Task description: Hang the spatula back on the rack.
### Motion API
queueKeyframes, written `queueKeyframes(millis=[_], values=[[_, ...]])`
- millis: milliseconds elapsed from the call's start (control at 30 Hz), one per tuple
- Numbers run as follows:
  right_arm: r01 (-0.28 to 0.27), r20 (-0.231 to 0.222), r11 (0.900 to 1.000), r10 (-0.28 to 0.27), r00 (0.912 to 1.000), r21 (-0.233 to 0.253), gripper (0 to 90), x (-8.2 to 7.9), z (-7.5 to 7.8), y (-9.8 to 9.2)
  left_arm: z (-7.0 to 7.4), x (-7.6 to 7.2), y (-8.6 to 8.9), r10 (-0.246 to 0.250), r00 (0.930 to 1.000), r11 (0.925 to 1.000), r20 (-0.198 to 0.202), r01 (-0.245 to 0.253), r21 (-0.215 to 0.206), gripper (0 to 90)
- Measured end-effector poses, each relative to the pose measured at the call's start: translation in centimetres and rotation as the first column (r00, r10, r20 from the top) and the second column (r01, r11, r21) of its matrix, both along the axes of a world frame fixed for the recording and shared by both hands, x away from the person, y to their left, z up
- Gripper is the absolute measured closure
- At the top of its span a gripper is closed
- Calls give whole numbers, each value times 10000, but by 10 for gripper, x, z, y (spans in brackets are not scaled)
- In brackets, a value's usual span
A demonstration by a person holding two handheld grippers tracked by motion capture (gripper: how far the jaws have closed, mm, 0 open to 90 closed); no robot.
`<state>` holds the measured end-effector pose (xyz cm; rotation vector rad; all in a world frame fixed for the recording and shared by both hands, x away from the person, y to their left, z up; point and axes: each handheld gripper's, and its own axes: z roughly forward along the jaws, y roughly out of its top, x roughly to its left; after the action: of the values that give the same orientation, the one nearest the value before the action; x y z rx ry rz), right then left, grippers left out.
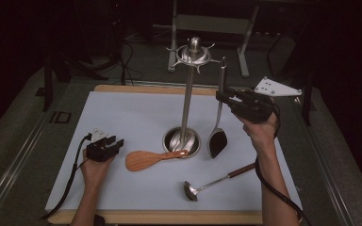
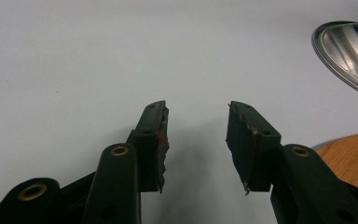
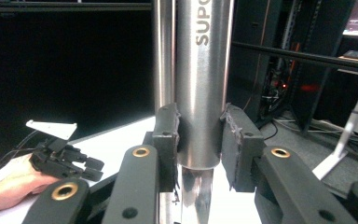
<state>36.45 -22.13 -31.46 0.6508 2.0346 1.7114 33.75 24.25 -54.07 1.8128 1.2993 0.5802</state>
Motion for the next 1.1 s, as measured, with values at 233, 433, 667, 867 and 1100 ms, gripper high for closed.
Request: queueKeyframes(millis=[233,433,667,867,1100], values=[[-215,-170,9997,213,9996,-142,693,6,0,7,0,0,0,11,10000,10000,-6,-11,-22,582],[-378,-252,9992,375,9990,-137,693,7,-2,12,0,0,0,10,10000,10000,-6,-10,-31,581],[-412,-303,9991,408,9987,-105,692,9,-4,12,0,0,0,19,10000,10000,-2,-19,-41,581],[-406,-380,9989,396,9985,-243,691,10,-6,11,0,0,0,20,10000,10000,8,-20,-23,581],[-460,-420,9985,447,9981,-282,684,11,-7,13,0,0,0,17,10000,10000,6,-17,-27,581]])
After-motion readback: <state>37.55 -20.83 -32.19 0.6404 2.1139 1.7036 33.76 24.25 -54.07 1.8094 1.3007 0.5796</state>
